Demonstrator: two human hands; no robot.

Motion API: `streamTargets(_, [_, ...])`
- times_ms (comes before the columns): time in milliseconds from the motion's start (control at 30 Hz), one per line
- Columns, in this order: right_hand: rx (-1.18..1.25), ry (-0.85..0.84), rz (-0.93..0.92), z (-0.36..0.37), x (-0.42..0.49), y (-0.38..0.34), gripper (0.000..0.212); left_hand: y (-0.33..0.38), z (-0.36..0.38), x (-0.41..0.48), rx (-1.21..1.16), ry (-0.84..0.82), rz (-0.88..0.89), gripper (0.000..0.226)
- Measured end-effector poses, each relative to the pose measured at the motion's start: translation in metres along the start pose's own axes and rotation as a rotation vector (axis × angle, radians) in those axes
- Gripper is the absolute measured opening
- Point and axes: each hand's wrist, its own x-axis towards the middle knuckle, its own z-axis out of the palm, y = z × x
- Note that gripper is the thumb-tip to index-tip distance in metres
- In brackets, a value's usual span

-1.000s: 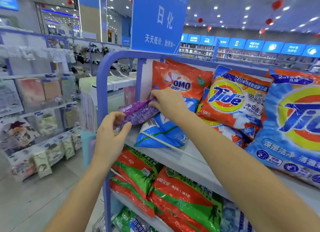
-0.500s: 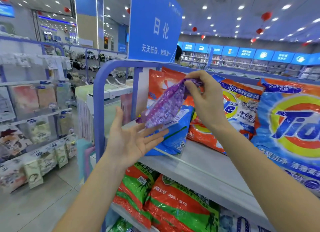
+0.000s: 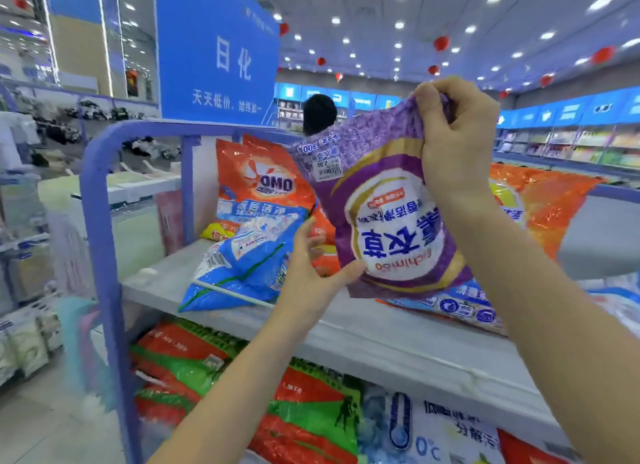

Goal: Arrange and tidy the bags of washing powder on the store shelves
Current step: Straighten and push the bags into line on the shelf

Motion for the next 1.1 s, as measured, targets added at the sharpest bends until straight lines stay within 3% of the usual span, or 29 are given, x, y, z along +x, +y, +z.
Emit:
streamTargets(133, [0.075, 0.124, 0.168, -0.031, 0.003, 0.012, 0.034, -0.019, 0.035, -0.013, -0.313, -0.159, -0.227, 0.092])
streamTargets(233, [0.182, 0.241, 0.291, -0.053, 0.004, 0.018, 0.038, -0.022, 0.048, -0.021, -0.32, -0.281, -0.128, 0.081])
streamTargets(300, [0.227, 0.27, 0.336, -0.068, 0.004, 0.021, 0.037, -0.015, 0.055, -0.023, -0.251, -0.315, -0.046, 0.054])
streamTargets(400, [0.202, 0.296, 0.325, -0.098, 0.002, 0.031, 0.037, 0.0, 0.053, -0.012, -0.175, -0.226, 0.028, 0.022])
streamTargets(533, [0.177, 0.279, 0.344, -0.137, -0.022, 0.052, 0.024, 0.023, 0.036, 0.018, -0.358, 0.019, 0.021, 0.041])
streamTargets(600, [0.173, 0.18, 0.374, -0.147, -0.043, 0.059, 0.014, 0.04, 0.033, 0.033, -0.419, 0.094, 0.021, 0.032])
streamTargets(700, [0.211, -0.001, 0.467, -0.159, -0.073, 0.062, 0.022, 0.068, 0.04, 0.054, -0.383, 0.184, 0.047, 0.007])
streamTargets(800, [0.032, -0.17, 0.499, -0.168, -0.089, 0.069, 0.03, 0.104, 0.054, 0.064, -0.174, 0.155, 0.179, 0.011])
streamTargets(933, [-0.162, -0.154, 0.317, -0.166, -0.089, 0.057, 0.058, 0.142, 0.093, 0.059, 0.423, -0.096, 0.595, 0.024])
streamTargets(1033, [-0.049, -0.252, 0.272, -0.157, -0.077, 0.037, 0.062, 0.14, 0.123, 0.053, 0.829, -0.274, 0.782, 0.039])
streamTargets(1100, [0.088, -0.345, 0.35, -0.153, -0.068, 0.032, 0.047, 0.133, 0.135, 0.05, 0.919, -0.349, 0.805, 0.037])
